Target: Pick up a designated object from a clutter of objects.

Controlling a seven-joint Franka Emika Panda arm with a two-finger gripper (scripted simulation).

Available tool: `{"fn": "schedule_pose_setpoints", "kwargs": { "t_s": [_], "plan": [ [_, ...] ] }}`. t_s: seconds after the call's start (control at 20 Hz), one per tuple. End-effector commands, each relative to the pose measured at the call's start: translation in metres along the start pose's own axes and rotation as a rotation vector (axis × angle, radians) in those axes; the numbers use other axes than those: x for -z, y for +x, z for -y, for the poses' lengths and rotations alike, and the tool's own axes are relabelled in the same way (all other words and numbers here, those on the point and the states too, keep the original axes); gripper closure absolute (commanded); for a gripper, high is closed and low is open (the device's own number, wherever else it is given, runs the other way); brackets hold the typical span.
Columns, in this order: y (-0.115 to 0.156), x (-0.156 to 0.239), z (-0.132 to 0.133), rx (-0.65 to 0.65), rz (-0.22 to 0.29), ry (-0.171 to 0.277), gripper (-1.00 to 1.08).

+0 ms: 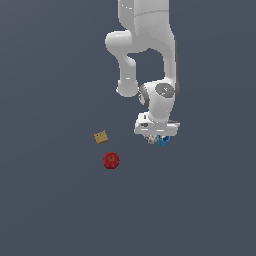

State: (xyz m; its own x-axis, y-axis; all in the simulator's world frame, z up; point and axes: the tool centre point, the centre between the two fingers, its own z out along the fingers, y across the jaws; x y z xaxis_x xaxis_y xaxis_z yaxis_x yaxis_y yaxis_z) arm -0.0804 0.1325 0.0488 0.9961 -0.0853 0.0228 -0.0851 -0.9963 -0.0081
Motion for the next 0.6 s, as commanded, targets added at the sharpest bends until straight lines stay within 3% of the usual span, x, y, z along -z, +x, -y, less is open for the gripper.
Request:
{"fn": "schedule_pose_setpoints", "kwargs": {
  "t_s": [0.0, 0.4, 0.45, 0.55],
  "plan": [
    [-0.008, -0.01, -0.004, -0.001, 0.023, -0.008, 1.08],
    [-0.008, -0.01, -0.004, -0.001, 0.023, -0.008, 1.08],
    [0.002, 0.0, -0.001, -0.002, -0.003, 0.0, 1.08],
    [0.001, 0.001, -0.001, -0.002, -0.003, 0.0, 1.08]
  ]
}}
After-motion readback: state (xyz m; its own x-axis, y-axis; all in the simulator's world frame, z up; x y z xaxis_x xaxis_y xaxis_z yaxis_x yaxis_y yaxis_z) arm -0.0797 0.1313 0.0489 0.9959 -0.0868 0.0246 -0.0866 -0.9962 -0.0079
